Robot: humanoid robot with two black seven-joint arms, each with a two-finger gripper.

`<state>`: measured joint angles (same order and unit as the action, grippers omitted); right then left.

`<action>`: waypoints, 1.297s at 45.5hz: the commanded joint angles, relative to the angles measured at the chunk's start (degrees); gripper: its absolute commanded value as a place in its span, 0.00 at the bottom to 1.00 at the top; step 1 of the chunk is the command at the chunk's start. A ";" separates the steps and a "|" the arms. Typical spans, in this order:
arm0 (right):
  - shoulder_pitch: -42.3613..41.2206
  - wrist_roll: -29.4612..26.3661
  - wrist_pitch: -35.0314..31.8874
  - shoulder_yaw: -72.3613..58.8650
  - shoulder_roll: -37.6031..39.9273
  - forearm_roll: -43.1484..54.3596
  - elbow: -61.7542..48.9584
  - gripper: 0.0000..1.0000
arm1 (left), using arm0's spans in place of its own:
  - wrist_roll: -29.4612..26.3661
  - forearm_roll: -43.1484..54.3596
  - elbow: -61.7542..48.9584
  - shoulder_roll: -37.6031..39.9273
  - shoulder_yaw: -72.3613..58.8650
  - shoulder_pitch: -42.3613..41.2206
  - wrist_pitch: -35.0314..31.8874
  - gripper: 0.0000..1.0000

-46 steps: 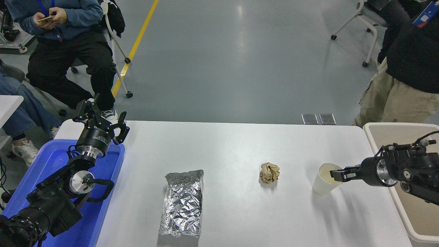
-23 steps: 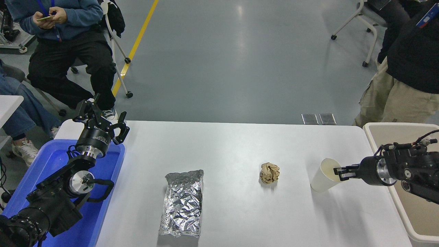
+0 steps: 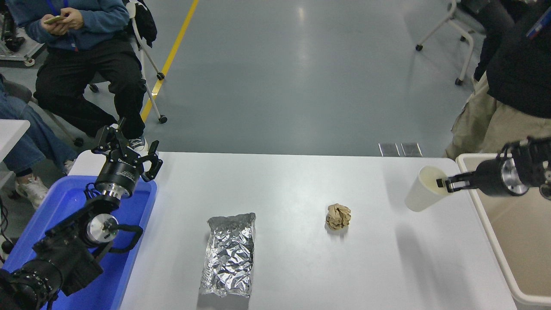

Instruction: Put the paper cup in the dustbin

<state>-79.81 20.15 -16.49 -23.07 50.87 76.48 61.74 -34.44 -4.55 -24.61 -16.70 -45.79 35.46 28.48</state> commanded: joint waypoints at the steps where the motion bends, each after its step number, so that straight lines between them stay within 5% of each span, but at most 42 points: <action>1: -11.15 0.16 -6.88 0.04 7.22 -0.02 6.11 0.00 | -0.01 -0.02 0.00 0.00 0.00 -0.04 0.00 1.00; 26: -14.94 -0.20 -9.09 -0.58 12.23 0.86 5.24 0.00 | -0.01 0.07 0.00 0.00 0.00 0.04 0.00 1.00; 46: -6.68 1.21 -3.29 0.74 17.33 -3.26 -7.77 0.00 | -0.01 -0.02 0.00 0.00 0.00 -0.04 0.00 1.00; 59: 5.71 1.30 3.48 0.74 17.16 -19.95 -18.14 0.00 | -0.01 -0.02 0.00 0.00 0.00 0.04 0.00 1.00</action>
<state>-82.42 21.21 -17.33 -22.42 67.65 67.88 50.80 -34.45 -4.53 -24.60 -16.70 -45.79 35.46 28.48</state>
